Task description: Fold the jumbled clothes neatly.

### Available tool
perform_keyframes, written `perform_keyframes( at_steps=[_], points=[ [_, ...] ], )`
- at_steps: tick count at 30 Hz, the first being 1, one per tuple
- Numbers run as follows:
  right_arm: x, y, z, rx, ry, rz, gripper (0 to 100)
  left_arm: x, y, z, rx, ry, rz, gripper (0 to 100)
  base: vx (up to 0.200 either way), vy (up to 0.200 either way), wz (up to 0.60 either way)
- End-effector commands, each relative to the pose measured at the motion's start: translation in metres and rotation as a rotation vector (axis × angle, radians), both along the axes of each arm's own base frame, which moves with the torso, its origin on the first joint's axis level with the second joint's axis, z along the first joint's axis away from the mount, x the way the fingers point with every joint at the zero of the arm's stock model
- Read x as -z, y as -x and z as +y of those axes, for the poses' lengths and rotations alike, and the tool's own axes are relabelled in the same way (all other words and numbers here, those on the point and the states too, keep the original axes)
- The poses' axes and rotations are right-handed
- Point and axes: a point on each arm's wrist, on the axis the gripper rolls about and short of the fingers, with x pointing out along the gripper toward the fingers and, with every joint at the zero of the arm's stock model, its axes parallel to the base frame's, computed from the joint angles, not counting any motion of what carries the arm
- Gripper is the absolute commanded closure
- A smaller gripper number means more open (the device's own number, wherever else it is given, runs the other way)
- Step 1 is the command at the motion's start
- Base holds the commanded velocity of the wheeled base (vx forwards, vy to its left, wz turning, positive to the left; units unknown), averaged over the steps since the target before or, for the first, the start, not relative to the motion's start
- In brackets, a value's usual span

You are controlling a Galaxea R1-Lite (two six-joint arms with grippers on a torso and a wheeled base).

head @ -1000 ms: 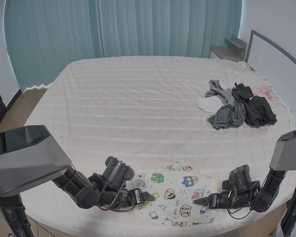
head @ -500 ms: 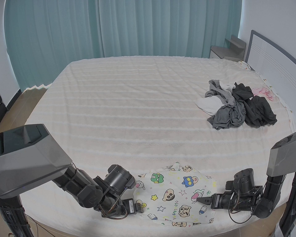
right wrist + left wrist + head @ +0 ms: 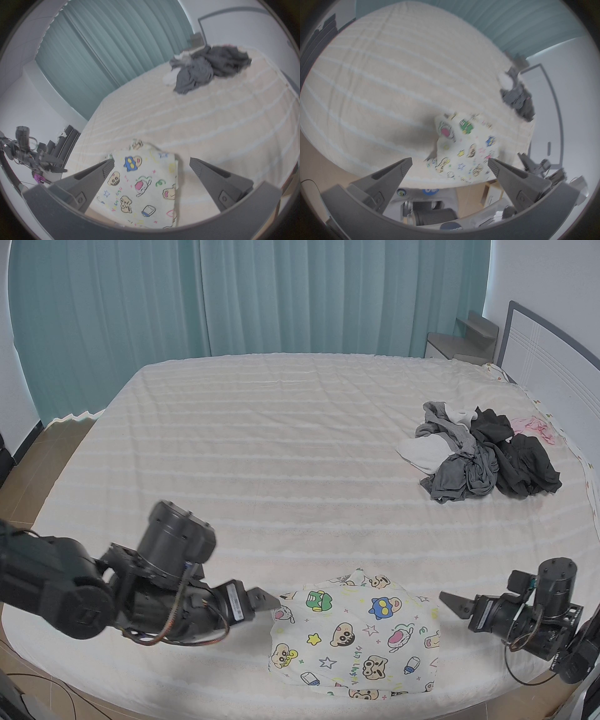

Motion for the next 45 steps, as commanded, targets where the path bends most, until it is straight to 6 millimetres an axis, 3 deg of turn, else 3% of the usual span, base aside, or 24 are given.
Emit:
perform_keyframes(
  at_steps=[1,2,5,6,7,13,16,17,22,29,34,36,41,45],
  points=[
    [-0.067,0.059,-0.034,0.183,0.088,-0.347,0,-0.101,0.082,0.071,-0.231,0.187,-0.443,0,0.0,0.0,0.0],
    [-0.067,0.061,-0.035,0.188,0.1,-0.351,0,-0.104,0.085,0.074,-0.244,0.188,-0.459,0,0.0,0.0,0.0],
    [-0.067,0.098,-0.052,0.242,0.268,-0.352,0,-0.121,0.129,0.107,-0.357,0.16,-0.599,0,0.0,0.0,0.0],
    [-0.067,0.099,-0.053,0.244,0.273,-0.353,0,-0.121,0.131,0.109,-0.359,0.15,-0.6,0,0.0,0.0,0.0],
    [-0.068,0.121,-0.062,0.276,0.33,-0.372,0,-0.118,0.153,0.131,-0.405,0.054,-0.633,0,0.0,0.0,0.0],
    [-0.075,0.163,-0.081,0.428,0.397,-0.348,0,-0.118,0.204,0.171,-0.566,-0.023,-0.783,0,0.0,0.0,0.0],
    [-0.07,0.174,-0.084,0.497,0.403,-0.355,0,-0.115,0.225,0.179,-0.639,-0.076,-0.844,0,0.0,0.0,0.0],
    [-0.068,0.18,-0.085,0.536,0.406,-0.377,0,-0.11,0.242,0.182,-0.698,-0.146,-0.876,0,0.0,0.0,0.0],
    [-0.072,0.195,-0.084,0.561,0.448,-0.454,0,-0.098,0.281,0.181,-0.817,-0.315,-0.988,0,0.0,0.0,0.0],
    [-0.046,0.214,-0.078,0.348,0.455,-0.621,0,-0.06,0.3,0.173,-0.842,-0.511,-1.025,0,0.0,0.0,0.0],
    [-0.032,0.209,-0.078,0.322,0.465,-0.58,0,-0.057,0.299,0.172,-0.819,-0.543,-1.025,0,0.0,0.0,0.0],
    [-0.018,0.204,-0.078,0.31,0.476,-0.536,0,-0.046,0.291,0.171,-0.76,-0.549,-0.991,0,0.0,0.0,0.0],
    [-0.02,0.203,-0.077,0.317,0.461,-0.573,0,-0.013,0.264,0.17,-0.636,-0.555,-0.96,0,0.0,0.0,0.0],
    [-0.019,0.203,-0.076,0.262,0.453,-0.578,0,0.009,0.249,0.17,-0.523,-0.587,-1.073,0,0.0,0.0,0.0]
  ],
)
